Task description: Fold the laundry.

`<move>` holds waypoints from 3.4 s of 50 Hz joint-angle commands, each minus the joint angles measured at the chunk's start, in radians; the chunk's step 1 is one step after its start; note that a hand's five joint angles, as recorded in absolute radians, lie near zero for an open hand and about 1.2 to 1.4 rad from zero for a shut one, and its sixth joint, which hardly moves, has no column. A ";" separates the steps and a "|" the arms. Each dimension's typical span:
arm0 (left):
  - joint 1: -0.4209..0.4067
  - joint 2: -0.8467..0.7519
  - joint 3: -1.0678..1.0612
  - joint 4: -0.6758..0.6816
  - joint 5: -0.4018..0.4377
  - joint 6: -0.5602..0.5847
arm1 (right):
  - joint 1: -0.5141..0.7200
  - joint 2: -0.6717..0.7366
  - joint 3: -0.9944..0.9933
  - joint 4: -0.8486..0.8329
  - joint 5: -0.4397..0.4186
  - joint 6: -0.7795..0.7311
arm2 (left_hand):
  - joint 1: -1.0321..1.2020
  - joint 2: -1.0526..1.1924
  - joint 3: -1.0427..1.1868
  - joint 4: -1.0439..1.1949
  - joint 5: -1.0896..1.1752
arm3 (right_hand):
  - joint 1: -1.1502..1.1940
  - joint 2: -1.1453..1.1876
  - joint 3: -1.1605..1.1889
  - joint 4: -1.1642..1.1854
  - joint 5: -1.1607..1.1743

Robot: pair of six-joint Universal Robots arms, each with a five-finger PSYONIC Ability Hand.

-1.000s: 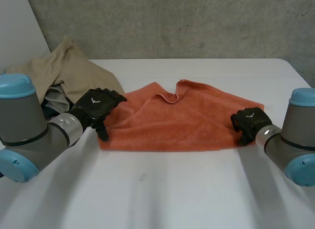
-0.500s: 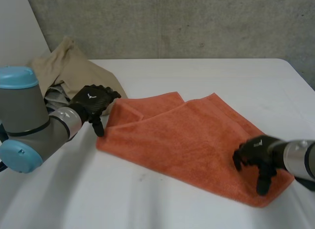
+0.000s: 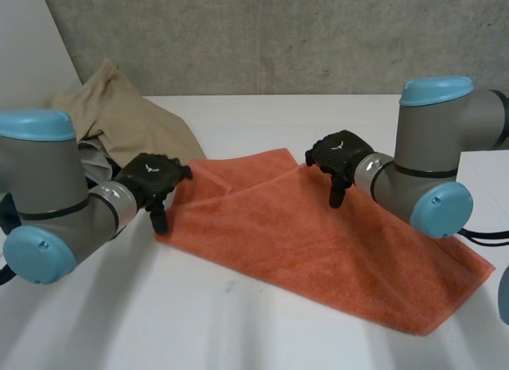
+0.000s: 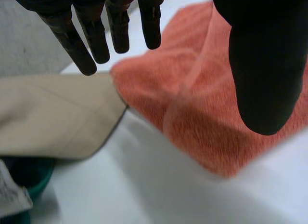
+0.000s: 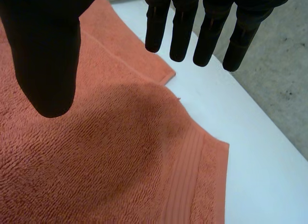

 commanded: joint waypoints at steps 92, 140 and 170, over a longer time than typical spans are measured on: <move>-0.137 0.446 -0.097 -0.165 0.026 0.061 | 0.013 0.247 -0.246 -0.043 -0.366 0.099 | 1.091 1.098 1.103 1.094 1.099 | -0.273 -0.272 -0.274 -0.254 -0.235; -0.005 0.021 0.121 -0.159 0.056 -0.016 | -0.044 0.061 -0.005 -0.134 -0.154 0.000 | 1.091 1.098 1.103 1.094 1.099 | -0.273 -0.272 -0.274 -0.254 -0.235; -0.020 0.317 0.108 0.001 -0.040 0.160 | -0.039 0.128 -0.473 -0.322 0.020 0.026 | 1.091 1.098 1.103 1.094 1.099 | 0.948 0.949 0.948 0.968 0.987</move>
